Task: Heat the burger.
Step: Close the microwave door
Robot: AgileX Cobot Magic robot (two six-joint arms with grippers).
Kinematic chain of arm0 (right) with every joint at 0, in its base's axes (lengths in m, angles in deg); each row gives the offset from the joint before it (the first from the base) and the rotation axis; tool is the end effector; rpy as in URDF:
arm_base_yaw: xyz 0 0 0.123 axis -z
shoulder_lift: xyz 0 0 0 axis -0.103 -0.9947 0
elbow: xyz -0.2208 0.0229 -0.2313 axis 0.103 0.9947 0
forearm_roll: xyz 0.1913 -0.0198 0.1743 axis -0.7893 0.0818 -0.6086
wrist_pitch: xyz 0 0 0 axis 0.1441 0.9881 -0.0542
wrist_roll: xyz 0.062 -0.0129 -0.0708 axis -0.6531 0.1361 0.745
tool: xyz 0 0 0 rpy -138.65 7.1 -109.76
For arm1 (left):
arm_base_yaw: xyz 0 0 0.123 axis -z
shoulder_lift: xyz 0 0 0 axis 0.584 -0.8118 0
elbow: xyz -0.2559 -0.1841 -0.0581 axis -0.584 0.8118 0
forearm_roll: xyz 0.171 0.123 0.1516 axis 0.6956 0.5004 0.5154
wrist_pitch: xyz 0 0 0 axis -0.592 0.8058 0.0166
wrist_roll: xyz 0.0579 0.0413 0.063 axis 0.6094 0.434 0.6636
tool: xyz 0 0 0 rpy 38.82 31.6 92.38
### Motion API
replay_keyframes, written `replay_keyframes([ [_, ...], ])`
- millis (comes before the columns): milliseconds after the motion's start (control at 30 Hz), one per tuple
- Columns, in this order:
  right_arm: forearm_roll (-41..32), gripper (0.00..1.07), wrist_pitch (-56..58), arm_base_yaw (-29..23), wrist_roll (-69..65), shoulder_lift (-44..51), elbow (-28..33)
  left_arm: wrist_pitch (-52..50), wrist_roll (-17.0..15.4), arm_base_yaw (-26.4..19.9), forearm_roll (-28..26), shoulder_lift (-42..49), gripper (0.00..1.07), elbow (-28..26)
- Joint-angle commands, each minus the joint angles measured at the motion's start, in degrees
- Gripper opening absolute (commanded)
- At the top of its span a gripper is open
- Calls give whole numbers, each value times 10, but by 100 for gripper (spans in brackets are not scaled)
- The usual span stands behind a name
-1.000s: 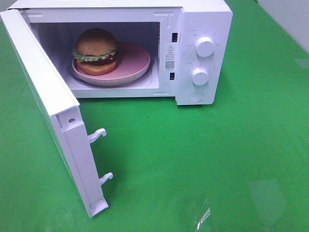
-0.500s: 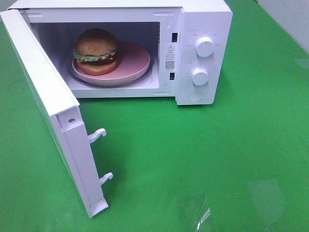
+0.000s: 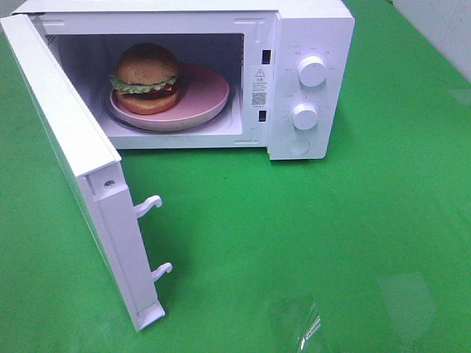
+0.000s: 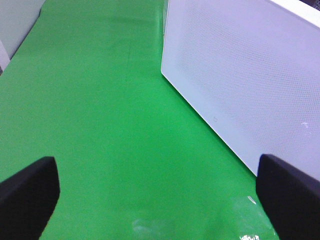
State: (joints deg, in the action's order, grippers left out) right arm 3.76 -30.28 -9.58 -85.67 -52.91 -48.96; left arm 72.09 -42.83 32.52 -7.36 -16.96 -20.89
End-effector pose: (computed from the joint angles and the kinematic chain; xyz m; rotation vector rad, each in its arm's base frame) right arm -0.0261 -0.0121 0.2862 0.1233 1.9439 0.0114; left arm -0.0335 -0.0110 0.2829 -0.0241 2.0307 -0.0792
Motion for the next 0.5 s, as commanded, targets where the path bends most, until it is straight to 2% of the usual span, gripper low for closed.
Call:
replay_keyframes([
  [33,-1,74,-5,3,9,15,0,-2,-1,0,-3,1,100,1],
  [500,-1,73,-5,3,9,15,0,-2,-1,0,-3,1,100,1],
])
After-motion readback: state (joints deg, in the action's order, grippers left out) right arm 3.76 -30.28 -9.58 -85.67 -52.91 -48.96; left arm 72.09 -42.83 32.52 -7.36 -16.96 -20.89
